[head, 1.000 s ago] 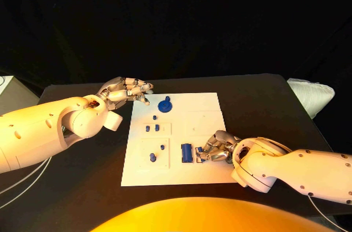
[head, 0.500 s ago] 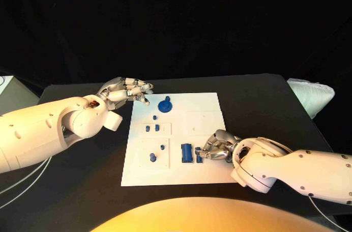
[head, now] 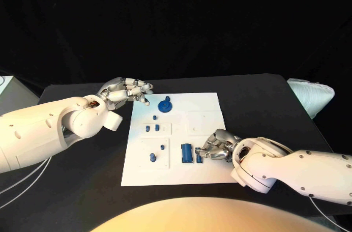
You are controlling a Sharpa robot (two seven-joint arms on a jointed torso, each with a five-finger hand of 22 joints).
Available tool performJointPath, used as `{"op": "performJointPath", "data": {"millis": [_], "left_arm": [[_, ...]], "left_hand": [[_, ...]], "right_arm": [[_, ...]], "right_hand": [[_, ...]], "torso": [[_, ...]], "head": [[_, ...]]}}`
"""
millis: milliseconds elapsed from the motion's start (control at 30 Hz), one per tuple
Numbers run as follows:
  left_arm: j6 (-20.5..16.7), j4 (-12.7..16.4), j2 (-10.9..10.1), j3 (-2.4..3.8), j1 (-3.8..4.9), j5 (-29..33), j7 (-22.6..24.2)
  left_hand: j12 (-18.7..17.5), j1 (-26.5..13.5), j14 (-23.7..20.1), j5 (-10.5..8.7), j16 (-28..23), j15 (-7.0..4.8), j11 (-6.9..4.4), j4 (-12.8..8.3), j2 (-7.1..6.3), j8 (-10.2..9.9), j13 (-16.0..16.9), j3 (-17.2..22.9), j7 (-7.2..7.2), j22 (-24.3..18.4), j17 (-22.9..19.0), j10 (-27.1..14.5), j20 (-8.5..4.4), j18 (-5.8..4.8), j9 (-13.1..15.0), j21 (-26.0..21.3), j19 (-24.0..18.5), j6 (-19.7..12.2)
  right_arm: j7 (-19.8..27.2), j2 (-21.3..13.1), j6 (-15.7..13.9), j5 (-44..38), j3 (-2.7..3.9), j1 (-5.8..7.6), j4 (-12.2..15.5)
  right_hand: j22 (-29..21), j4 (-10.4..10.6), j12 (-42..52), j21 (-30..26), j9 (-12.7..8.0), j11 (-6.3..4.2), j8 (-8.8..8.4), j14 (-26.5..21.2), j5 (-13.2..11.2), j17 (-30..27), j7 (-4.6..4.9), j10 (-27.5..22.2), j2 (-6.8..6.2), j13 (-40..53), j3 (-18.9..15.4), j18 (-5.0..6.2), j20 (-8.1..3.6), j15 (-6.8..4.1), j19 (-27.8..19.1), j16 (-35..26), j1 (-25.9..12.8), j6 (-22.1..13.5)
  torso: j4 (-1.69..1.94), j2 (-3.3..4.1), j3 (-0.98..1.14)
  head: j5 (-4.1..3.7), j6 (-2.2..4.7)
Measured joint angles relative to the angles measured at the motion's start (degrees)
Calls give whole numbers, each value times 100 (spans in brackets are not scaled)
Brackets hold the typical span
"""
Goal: Assemble the parts on the task board
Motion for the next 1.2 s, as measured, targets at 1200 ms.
{"op": "performJointPath", "data": {"millis": [1200], "left_arm": [[4, 3, -9, 0, 0, -2, -12]], "left_hand": [[0, 0, 0, 0, 0, 0, 0, 16, 0, 0, -5, 16, 0, -5, -5, 0, -20, -1, -9, 0, 21, 0]], "right_arm": [[2505, -297, -647, -828, -22, -195, -281]], "right_hand": [[-1, -1049, -592, -578, -470, 257, -655, -1, -1488, -1, 375, 11, 119, -2, 675, 0, 165, 206, 0, 0, 1766, -453]], "torso": [[-2, 1, 3]], "head": [[14, 0]]}}
